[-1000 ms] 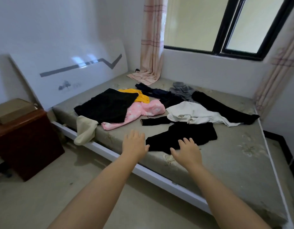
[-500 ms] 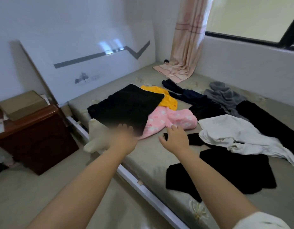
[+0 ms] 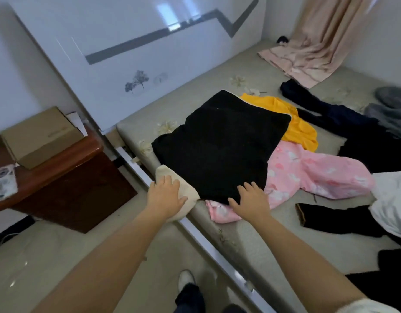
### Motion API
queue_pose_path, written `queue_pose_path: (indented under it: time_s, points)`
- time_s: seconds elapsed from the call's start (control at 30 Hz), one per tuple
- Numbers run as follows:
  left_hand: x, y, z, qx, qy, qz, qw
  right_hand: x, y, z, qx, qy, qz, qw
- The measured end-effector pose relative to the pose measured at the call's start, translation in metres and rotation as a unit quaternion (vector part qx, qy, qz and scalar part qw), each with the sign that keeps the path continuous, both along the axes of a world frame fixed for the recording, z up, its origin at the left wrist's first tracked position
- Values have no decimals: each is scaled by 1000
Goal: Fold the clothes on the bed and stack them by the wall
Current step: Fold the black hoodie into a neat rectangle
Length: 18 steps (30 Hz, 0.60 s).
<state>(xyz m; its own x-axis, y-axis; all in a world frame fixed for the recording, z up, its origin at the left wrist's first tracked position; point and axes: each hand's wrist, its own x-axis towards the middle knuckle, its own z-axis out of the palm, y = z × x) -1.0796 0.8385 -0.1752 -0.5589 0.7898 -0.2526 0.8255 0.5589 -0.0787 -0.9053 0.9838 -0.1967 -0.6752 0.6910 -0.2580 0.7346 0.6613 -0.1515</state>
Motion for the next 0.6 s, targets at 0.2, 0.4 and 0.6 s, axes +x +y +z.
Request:
queue_pose_path:
  time_s: [0.2,0.4,0.6]
  points:
    - [-70,19,-59,-97,-61,-27,993,-72,-4,-76,-88,-57,18,994]
    - [-136,46,-104,-146,-85,-72,983,-121,9,-144,-101,-128,130,978]
    - [-192,82,-146,-162,-70,-131,976,-144,30,-161,-3,-97,122,988]
